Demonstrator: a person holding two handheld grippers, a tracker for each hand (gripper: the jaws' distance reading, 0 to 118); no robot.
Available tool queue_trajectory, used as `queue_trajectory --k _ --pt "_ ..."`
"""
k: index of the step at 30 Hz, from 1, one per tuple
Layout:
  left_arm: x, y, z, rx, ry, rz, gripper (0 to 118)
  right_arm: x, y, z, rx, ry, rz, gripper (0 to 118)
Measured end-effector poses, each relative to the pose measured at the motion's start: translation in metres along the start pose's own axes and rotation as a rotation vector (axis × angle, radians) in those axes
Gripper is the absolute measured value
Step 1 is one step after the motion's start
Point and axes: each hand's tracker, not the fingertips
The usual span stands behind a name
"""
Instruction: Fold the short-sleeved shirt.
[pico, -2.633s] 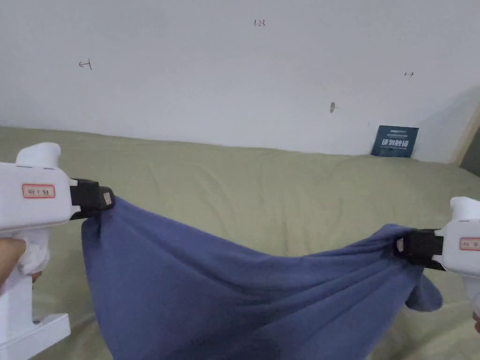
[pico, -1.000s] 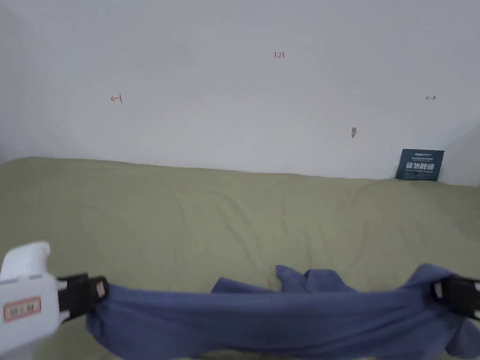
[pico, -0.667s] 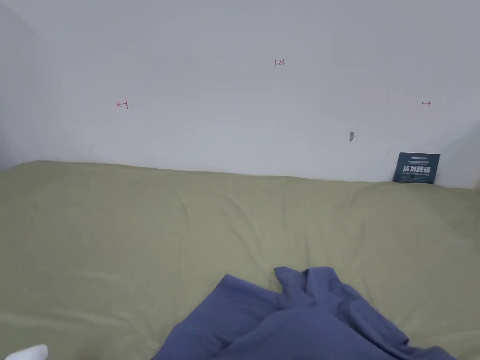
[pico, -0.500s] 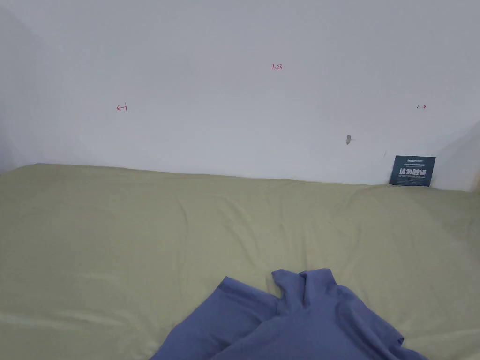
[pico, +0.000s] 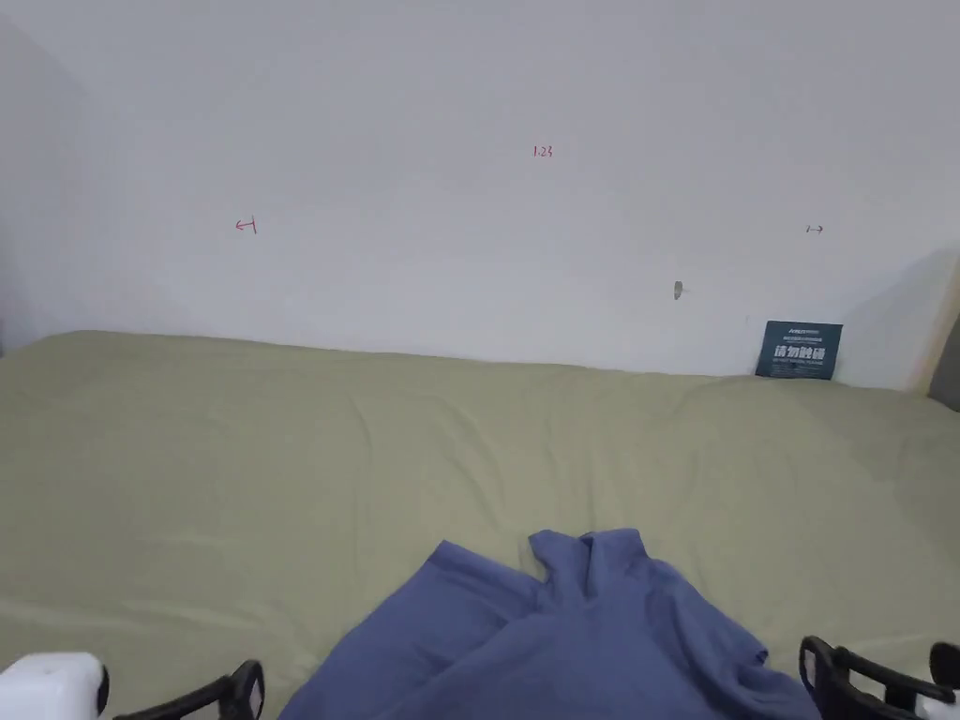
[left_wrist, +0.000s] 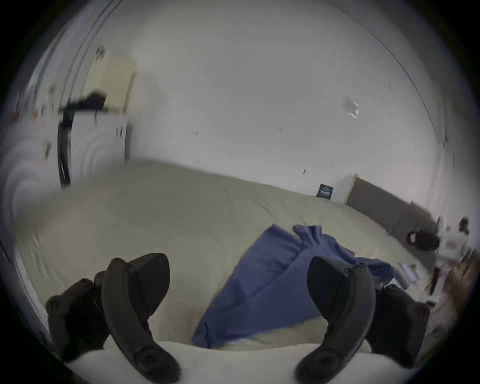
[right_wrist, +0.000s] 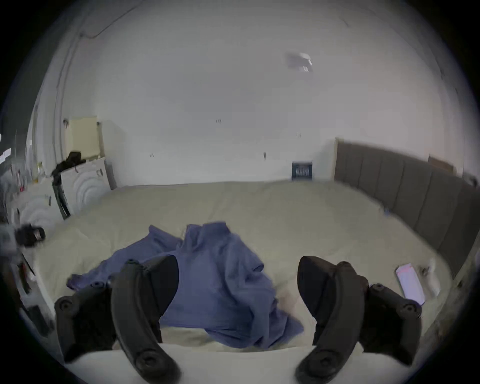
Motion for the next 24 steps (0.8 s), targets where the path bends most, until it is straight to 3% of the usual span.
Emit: queue_trajectory --k 1,2,3,4,5,6,8,10,15,20,22,23,24 --pt "0.009 0.002 0.003 0.005 0.043 -0.034 110 -0.01 0.001 0.004 0.009 -0.011 0.033 93" --pt "0.019 0.004 0.004 0.004 0.073 -0.065 109 -0.016 0.0 0.008 0.016 -0.001 0.052 82" --pt "0.025 0.004 0.004 -0.009 0.078 -0.077 102 -0.021 -0.001 0.011 0.02 0.008 0.062 48" --pt "0.032 0.005 0.003 -0.012 0.059 -0.063 84 -0.027 -0.002 0.013 0.015 0.001 0.082 10" --pt "0.037 0.005 0.004 -0.012 0.048 -0.061 51 -0.037 -0.004 0.013 -0.001 -0.038 0.126 0" --pt "0.043 0.002 0.005 -0.007 0.048 -0.052 0 -0.043 -0.008 0.014 -0.005 -0.065 0.179 0" --pt "0.046 -0.002 0.007 0.024 0.1 -0.049 0 -0.042 -0.015 0.017 -0.019 -0.017 0.103 0" --pt "0.043 -0.002 0.009 0.0 0.063 -0.017 0 -0.044 -0.021 0.017 -0.027 0.01 0.02 0" --pt "0.021 0.005 0.005 -0.046 0.069 -0.061 0 -0.041 -0.021 0.024 -0.048 0.017 -0.001 0" --pt "-0.027 0.034 -0.032 -0.263 -0.033 -0.029 0 -0.033 -0.014 0.026 -0.044 0.02 0.005 0" --pt "-0.034 0.04 -0.054 -0.398 -0.024 -0.026 22 -0.032 -0.012 0.024 -0.055 0.024 0.004 0" --pt "-0.033 0.038 -0.063 -0.428 -0.045 -0.039 41 -0.03 -0.012 0.023 -0.063 0.024 0.008 0" --pt "-0.029 0.035 -0.069 -0.485 -0.069 -0.046 76 -0.028 -0.013 0.022 -0.073 0.026 0.014 0"
